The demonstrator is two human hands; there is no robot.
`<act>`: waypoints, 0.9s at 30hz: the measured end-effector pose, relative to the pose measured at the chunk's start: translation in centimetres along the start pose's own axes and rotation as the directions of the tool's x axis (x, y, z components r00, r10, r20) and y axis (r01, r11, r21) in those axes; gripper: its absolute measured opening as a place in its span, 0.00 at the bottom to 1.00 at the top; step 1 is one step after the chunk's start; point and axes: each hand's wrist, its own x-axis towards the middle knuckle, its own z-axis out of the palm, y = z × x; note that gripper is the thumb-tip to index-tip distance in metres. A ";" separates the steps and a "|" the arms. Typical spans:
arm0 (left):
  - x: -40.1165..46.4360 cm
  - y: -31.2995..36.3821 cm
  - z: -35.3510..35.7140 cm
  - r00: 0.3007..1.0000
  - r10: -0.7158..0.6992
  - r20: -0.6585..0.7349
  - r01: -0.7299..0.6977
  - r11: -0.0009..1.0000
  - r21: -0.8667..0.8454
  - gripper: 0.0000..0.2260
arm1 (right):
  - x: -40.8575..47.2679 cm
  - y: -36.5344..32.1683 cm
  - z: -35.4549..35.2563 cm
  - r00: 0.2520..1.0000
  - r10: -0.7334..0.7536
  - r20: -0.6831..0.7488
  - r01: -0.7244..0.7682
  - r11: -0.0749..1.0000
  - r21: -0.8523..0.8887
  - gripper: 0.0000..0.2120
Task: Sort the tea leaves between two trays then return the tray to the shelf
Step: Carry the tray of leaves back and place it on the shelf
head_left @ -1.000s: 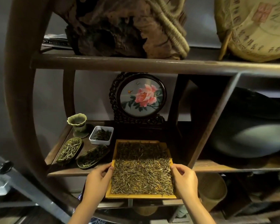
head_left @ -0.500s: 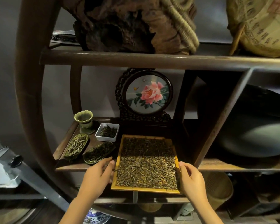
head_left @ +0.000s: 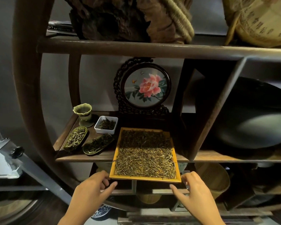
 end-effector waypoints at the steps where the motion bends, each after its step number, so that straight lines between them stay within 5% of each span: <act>1: 0.3 0.1 0.2 1.000 0.017 -0.012 -0.017 1.000 0.013 0.09 | 0.1 -0.1 0.0 1.000 -0.007 -0.011 0.007 1.000 -0.004 0.16; 27: 6.0 1.7 2.5 0.989 -0.089 -0.121 0.089 0.996 -0.002 0.07 | 5.1 -2.1 2.2 0.961 0.196 -0.196 -0.191 0.981 0.045 0.12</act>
